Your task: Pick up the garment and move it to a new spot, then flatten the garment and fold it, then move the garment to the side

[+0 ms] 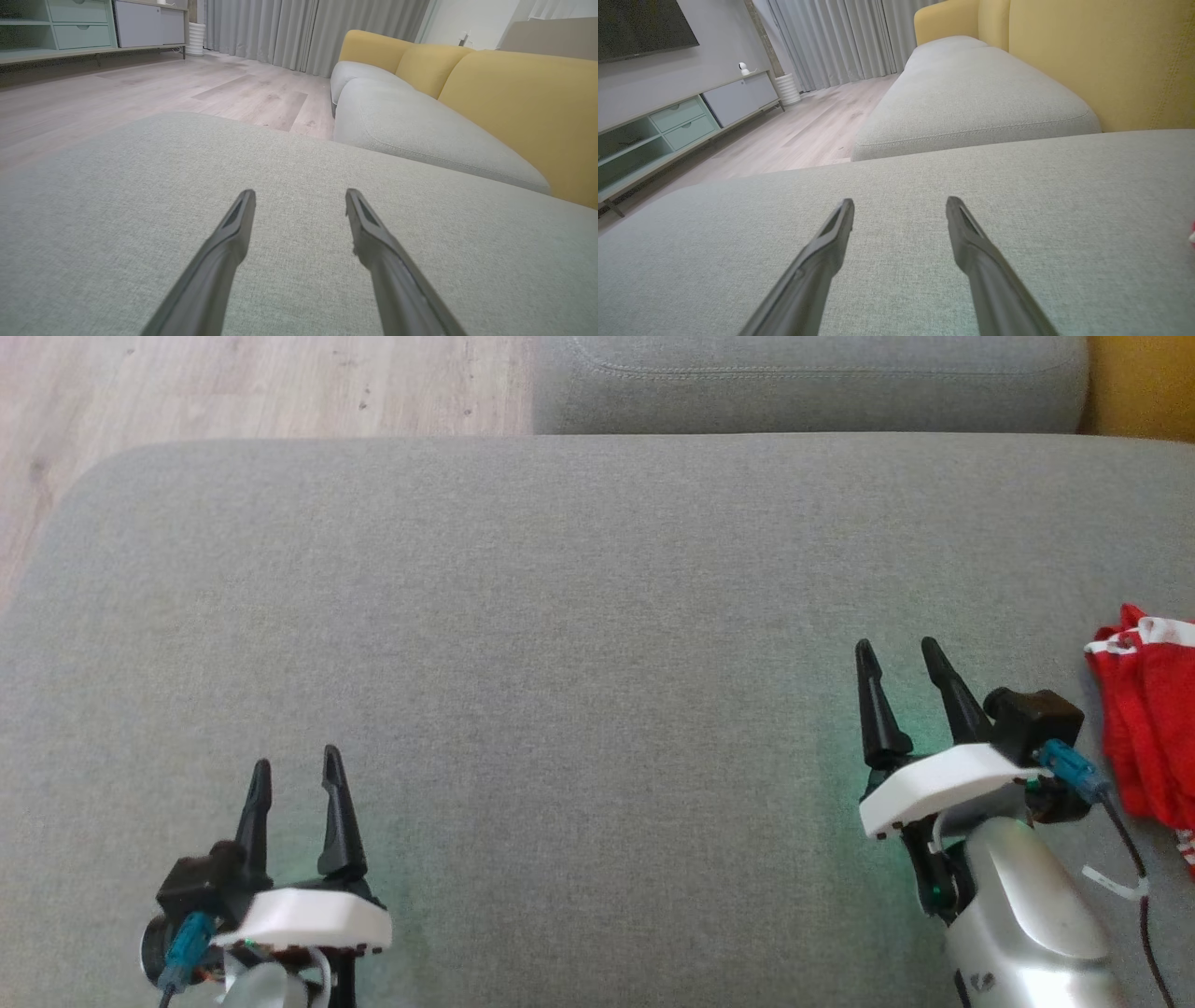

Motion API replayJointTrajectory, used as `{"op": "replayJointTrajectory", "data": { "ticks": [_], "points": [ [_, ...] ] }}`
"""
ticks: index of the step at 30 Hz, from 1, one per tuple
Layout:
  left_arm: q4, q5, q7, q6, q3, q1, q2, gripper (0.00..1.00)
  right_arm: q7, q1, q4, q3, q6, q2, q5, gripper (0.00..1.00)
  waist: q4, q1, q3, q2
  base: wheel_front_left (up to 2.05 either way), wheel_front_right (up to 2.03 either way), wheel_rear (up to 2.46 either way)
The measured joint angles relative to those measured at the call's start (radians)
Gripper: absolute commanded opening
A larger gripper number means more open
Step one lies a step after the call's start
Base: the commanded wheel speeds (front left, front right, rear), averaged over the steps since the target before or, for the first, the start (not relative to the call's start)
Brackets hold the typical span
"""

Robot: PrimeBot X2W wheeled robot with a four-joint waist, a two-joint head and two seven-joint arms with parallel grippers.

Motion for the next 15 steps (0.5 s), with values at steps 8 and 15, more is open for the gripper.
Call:
{"op": "replayJointTrajectory", "data": {
  "ticks": [8,15],
  "points": [
    [0.003,0.003,0.0,-0.005,0.025,0.001,-0.001,1.0,0.0,0.0,0.017,0.013,0.0,0.0,0.0,1.0,-0.034,0.0,-0.013,0.0,0.0,0.0,0.0],
    [0.005,0.002,0.0,-0.005,0.028,0.024,-0.001,1.0,0.0,0.023,0.025,0.016,0.0,0.0,0.009,1.0,-0.051,0.0,-0.028,0.0,0.0,0.0,0.0]
  ]
}}
